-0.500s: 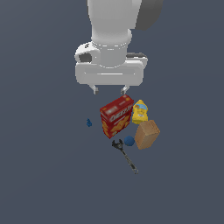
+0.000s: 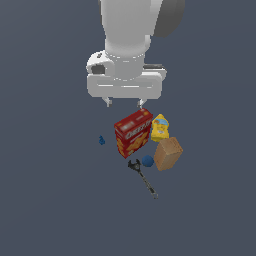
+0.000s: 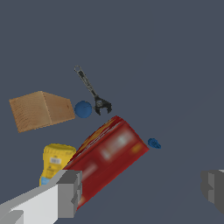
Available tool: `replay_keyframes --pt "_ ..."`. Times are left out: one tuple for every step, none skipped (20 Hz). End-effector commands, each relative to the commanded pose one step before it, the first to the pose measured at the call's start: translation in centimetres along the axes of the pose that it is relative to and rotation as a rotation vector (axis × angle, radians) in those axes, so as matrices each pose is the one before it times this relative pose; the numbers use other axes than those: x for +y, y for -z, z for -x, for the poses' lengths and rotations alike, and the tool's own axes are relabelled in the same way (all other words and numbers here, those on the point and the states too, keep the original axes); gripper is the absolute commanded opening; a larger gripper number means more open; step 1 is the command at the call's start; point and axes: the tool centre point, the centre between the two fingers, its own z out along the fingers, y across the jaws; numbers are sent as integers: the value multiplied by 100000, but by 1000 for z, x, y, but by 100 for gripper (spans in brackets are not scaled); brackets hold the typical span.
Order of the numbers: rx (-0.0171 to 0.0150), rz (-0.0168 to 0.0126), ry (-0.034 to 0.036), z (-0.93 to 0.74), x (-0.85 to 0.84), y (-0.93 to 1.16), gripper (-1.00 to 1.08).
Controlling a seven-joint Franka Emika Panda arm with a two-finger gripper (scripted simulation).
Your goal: Pick up a designated object from a clutter of objects.
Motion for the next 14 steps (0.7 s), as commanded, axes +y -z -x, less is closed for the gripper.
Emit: replay_keyframes --pt "-788 212 -351 253 123 -103 100" --pt "64 -21 -16 -12 15 20 100" --pt "124 -26 112 -58 -52 -4 100" --pt "87 -7 188 -78 -99 -52 100" --pt "37 15 273 -94 -152 -103 100" --pt "8 31 364 -117 -206 -151 100" --pt "0 41 467 -145 -266 -195 100" --pt "14 41 564 -178 -322 -234 100" --pt "37 38 667 -211 -380 -272 100" --pt "56 34 766 -243 -438 -310 100" --pt "68 28 868 -270 -498 -350 100" --pt "70 22 956 -294 -553 -393 100" --pt "70 14 1056 -317 -615 -440 100" --pt "75 0 1151 -339 -675 -486 100"
